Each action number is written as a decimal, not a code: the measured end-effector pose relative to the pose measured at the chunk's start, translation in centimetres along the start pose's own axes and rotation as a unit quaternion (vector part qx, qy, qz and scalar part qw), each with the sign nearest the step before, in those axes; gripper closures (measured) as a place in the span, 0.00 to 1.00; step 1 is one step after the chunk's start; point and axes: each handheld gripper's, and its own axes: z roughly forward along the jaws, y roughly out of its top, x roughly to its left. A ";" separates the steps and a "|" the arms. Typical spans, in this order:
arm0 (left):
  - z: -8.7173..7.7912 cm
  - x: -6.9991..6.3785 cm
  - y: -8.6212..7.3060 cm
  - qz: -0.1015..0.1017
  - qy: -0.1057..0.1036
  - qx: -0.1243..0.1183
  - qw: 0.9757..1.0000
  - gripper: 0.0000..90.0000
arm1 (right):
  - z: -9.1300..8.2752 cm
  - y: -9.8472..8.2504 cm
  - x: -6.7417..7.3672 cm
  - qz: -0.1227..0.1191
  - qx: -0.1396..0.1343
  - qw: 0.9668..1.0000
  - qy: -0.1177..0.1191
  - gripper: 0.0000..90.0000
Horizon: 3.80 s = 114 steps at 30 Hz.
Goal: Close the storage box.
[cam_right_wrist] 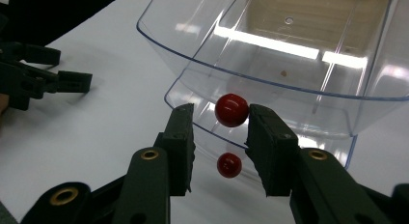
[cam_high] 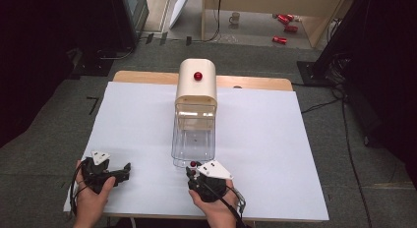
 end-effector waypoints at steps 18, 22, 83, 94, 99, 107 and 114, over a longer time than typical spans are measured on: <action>0.0 0.0 0.0 0.000 0.000 0.000 1.000 0.00 | 0.3 0.2 -0.4 0.018 -0.009 0.999 -0.026 0.83; 0.0 0.0 0.0 0.000 0.000 0.000 1.000 0.00 | 0.1 1.0 -0.6 0.013 -0.014 0.999 -0.028 0.83; 0.0 0.0 0.0 0.000 0.000 -0.001 1.000 0.00 | 6.3 9.7 -5.4 0.014 -0.024 0.999 -0.024 0.69; 0.0 0.0 0.0 0.000 0.000 0.000 1.000 0.00 | 4.5 7.9 -4.6 0.020 0.011 1.000 -0.015 0.01; 0.0 0.0 0.0 -0.001 0.000 -0.001 1.000 0.00 | 3.4 6.5 -4.1 0.024 0.016 0.999 -0.023 0.00; 0.0 0.0 0.0 0.000 0.000 0.000 1.000 0.00 | 2.0 4.1 -3.1 0.016 0.023 0.999 -0.023 0.00; 0.0 0.0 0.0 0.000 0.000 0.000 1.000 0.00 | 1.2 2.3 -2.3 0.007 0.038 0.999 -0.024 0.00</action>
